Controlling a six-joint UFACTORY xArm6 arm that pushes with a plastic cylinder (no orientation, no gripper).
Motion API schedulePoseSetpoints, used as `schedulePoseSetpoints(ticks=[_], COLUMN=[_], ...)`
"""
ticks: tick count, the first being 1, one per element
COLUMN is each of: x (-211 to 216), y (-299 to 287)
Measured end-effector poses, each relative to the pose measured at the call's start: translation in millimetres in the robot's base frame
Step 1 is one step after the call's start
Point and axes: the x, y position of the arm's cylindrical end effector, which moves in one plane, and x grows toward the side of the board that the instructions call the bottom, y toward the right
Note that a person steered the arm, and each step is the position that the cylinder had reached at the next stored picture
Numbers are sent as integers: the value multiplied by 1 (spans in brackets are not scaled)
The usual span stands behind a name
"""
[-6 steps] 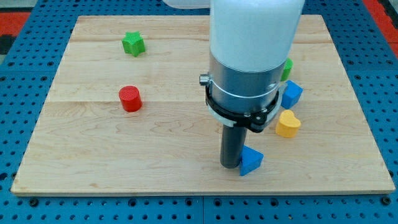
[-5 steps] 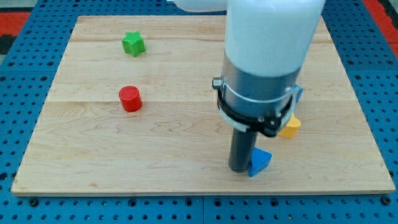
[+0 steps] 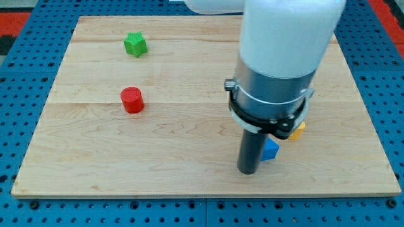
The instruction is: Move the blue triangle below the yellow heart
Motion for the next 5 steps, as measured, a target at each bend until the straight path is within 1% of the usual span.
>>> schedulePoseSetpoints(ticks=[1,2,3,4,5], x=[-10,-33,-45,-45,-34], y=[-6,-7,19,42,42])
